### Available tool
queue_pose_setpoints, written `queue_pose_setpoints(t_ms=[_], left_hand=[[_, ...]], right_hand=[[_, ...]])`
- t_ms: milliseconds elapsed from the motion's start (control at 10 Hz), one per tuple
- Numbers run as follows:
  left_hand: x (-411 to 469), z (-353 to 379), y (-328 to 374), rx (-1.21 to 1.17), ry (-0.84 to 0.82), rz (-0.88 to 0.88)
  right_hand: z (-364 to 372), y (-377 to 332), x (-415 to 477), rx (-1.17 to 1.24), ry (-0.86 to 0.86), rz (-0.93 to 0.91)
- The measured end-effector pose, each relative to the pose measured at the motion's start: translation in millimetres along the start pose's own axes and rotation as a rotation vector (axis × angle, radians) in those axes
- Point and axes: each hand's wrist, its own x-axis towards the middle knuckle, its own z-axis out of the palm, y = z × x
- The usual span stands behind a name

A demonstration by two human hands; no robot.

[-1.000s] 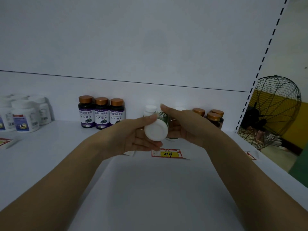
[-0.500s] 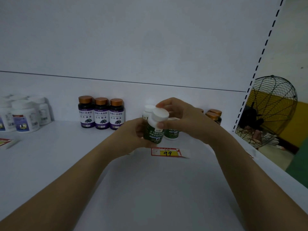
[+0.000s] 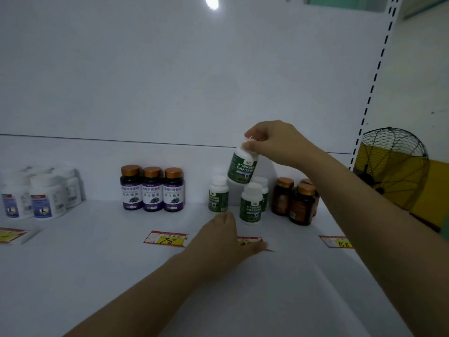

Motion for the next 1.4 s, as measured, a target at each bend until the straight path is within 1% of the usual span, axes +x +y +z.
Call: queue_pose_setpoints(t_ms=[100, 200, 400, 500, 700, 800, 900, 1000, 1100, 1200, 1300, 1400], left_hand=[[3, 7, 3, 0.109, -0.039, -0.021], [7, 16, 1, 0.181, -0.065, -0.020], [10, 20, -3, 0.254, -0.061, 0.009], [11, 21, -4, 0.263, -0.057, 0.013], [11, 22, -4, 0.285, -0.070, 0.014], [12, 23, -5, 0.292, -0.070, 0.016], [12, 23, -5, 0.290, -0.063, 0.016], [11, 23, -5, 0.286, -0.064, 0.018], [10, 23, -4, 0.282, -0.067, 0.014], [10, 23, -4, 0.281, -0.065, 0.012], [9, 23, -4, 0.277, -0.060, 0.011], [8, 22, -3, 0.266, -0.050, 0.010]], right_hand=[[15, 7, 17, -0.021, 0.040, 0.032], [35, 17, 27, -0.027, 0.041, 0.073], [67, 32, 38, -0.164, -0.150, 0.154], [80, 36, 37, -0.234, -0.214, 0.167], [90, 40, 40, -0.345, -0.253, 0.120], [77, 38, 45, -0.377, -0.255, 0.108], [56, 44, 52, -0.381, -0.169, 0.126], [44, 50, 52, -0.470, -0.245, 0.197], [52, 57, 50, -0.522, -0.371, 0.262], [64, 61, 51, -0.538, -0.423, 0.304], [66, 63, 51, -0.493, -0.387, 0.303], [59, 64, 47, -0.393, -0.295, 0.284]])
